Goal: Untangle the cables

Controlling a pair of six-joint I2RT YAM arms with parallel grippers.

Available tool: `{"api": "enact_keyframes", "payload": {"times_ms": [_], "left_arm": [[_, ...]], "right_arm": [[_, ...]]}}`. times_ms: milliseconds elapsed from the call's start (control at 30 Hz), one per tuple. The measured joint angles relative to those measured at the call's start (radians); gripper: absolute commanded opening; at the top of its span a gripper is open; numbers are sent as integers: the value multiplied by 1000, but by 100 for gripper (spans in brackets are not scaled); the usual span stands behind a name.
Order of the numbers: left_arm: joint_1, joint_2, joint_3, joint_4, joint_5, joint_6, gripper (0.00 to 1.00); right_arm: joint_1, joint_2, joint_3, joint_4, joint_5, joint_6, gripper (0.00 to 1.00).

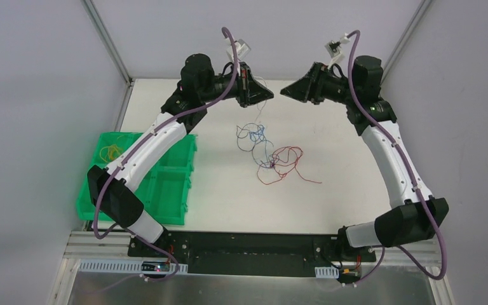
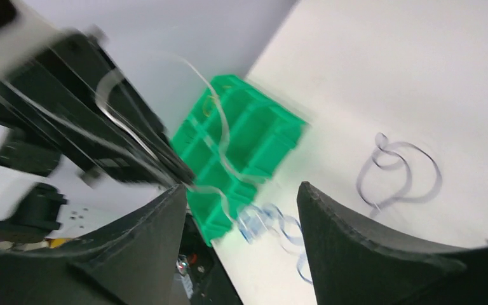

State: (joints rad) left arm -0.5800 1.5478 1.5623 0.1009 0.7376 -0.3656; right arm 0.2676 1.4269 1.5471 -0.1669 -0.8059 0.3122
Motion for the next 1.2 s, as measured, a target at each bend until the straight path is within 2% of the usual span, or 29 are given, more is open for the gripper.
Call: {"api": "enact_keyframes", "payload": {"times_ms": [133,233,333,467,600,700,800,867,933,1067,1100,1200], "left_arm": [[19,17,32,3,-18,-63,0],[17,29,58,5,-31,-98,0],[17,40,88,3,-55,-124,0],[17,43,106,-5,-87,-156,0],[16,50,117,-9,-98,-183,0],[16,55,119,-9,-100,-197,0],[16,56,121,-9,-100,-204,0],[16,56,125,-9,-100,-205,0],[16,57,134,-9,-100,-206,0],[16,58,152,-9,-94,-205,0],[16,58,158,-9,-93,-205,0],[17,60,178,-13,-88,-196,0]], "right_arm": [[-68,-94,-182,-23,2,-95,69],[-51,-166,-303,-6,8,-147,61],[-7,-219,-399,43,49,-178,61],[73,-232,-476,120,131,-186,69],[138,-217,-517,193,208,-188,73],[159,-186,-534,251,246,-205,80],[163,-147,-562,316,269,-230,81],[167,-121,-575,342,275,-247,75],[178,-90,-583,369,276,-266,60],[195,-50,-595,404,266,-317,8],[196,-45,-597,406,263,-330,0],[197,-33,-600,415,252,-352,0]]}}
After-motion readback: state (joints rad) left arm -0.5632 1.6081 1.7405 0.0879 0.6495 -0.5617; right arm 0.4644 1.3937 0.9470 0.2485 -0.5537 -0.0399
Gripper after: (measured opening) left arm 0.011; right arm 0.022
